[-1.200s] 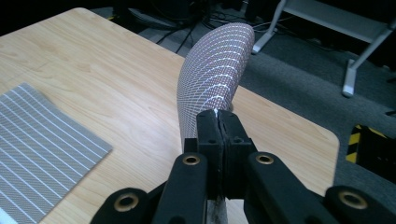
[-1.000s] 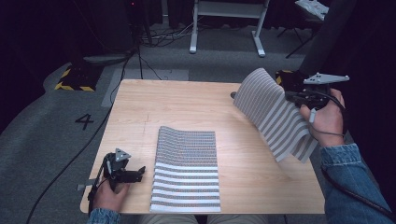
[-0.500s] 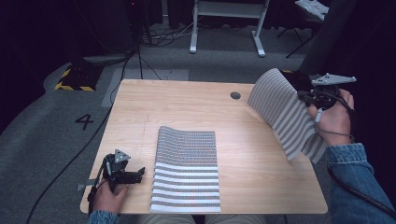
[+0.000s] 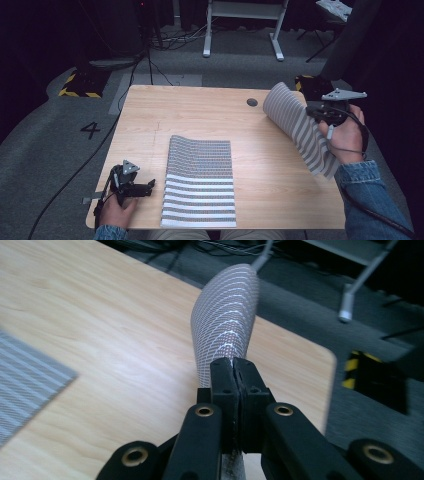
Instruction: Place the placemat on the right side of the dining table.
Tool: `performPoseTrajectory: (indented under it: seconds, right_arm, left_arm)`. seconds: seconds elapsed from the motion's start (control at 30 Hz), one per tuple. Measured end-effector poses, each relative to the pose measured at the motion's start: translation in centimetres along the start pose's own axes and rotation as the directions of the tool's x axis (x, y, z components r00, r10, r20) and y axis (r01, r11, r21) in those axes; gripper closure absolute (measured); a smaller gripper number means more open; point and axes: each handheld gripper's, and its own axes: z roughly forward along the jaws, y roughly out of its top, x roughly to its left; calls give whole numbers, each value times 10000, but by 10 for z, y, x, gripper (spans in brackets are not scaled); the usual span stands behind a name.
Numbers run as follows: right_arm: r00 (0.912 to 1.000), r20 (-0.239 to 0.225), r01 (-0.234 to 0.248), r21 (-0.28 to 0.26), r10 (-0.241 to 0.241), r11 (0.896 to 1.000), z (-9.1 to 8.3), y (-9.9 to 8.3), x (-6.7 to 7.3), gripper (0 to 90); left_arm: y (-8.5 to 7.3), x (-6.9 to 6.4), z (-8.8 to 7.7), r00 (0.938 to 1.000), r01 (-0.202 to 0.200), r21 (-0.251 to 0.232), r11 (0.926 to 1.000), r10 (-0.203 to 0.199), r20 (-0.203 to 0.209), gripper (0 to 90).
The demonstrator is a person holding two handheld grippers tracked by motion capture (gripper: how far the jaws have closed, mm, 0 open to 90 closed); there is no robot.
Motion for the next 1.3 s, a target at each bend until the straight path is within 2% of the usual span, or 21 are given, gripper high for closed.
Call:
performPoseTrajectory:
  seconds: [0.03, 0.27, 0.3, 0.37, 0.6, 0.63, 0.67, 0.7, 0.73, 0.77, 0.8, 0.9, 1.0, 1.13, 1.23, 1.27, 1.3]
  right_arm:
    - [9992, -408, -10, -66, 7, 10000, 4, -1, 10, 890]
    - [9896, -1436, 125, 19, -121, 9999, 21, -9, 40, 884]
    - [9896, -1436, 125, 19, -121, 9999, 21, -9, 40, 884]
    - [9814, -1922, 73, 179, -37, 9998, 31, -16, 52, 879]
    - [9628, -2700, 123, 746, 83, 9971, 59, -36, 77, 864]
    - [9571, -2894, 131, 912, 139, 9957, 64, -40, 80, 835]
    - [9447, -3258, 53, 1330, 386, 9911, 70, -44, 83, 719]
    - [9282, -3663, 65, 1905, 650, 9817, 77, -49, 87, 571]
    - [9108, -4052, 164, 2269, 790, 9738, 82, -54, 92, 502]
    - [8998, -4267, 25, 2138, 910, 9769, 83, -57, 96, 455]
    - [8986, -4266, -239, 1856, 1024, 9823, 83, -59, 99, 387]
    - [9082, -4013, -871, 953, 1184, 9916, 73, -55, 96, 342]
    - [9319, -3398, -1218, 355, 1266, 9919, 61, -52, 82, 320]
    - [9494, -2665, -1694, 111, 1662, 9855, 49, -59, 57, 319]
    - [9579, -2057, -2020, 130, 2003, 9793, 43, -72, 39, 318]
    - [9579, -2057, -2020, 130, 2003, 9793, 43, -72, 39, 318]
    - [9603, -1846, -2088, 210, 2090, 9777, 42, -78, 34, 318]
  left_arm:
    - [0, 0, 0, 10000, 5, -4, 10000, -5, -1, 9]
    - [0, 0, 0, 10000, -8, 5, 10000, 8, -2, 10]
    - [0, 0, 0, 10000, -8, 5, 10000, 8, -2, 9]
    - [0, 0, 0, 10000, 0, -4, 10000, 0, 0, 10]
    - [0, 0, 0, 10000, 4, -4, 10000, -4, 0, 9]
    - [0, 0, 0, 10000, 3, -2, 10000, -3, 0, 9]
    - [0, 0, 0, 10000, -9, 5, 10000, 9, -2, 9]
    - [0, 0, 0, 10000, 2, -3, 10000, -2, -1, 10]
    - [0, 0, 0, 10000, 4, -4, 10000, -4, 1, 9]
    - [0, 0, 0, 10000, 4, -4, 10000, -4, 1, 9]
    - [0, 0, 0, 10000, -4, 4, 10000, 4, 0, 9]
    - [0, 0, 0, 10000, 9, -4, 10000, -9, 0, 8]
    - [0, 0, 0, 10000, 14, 2, 10000, -14, 3, 8]
    - [0, 0, 0, 10000, 24, 12, 10000, -24, 43, 7]
    - [0, 0, 0, 10000, 19, 2, 10000, -19, 64, 6]
    - [0, 0, 0, 10000, 19, 2, 10000, -19, 64, 6]
    - [1, 0, 0, 10000, 22, 2, 10000, -22, 64, 6]
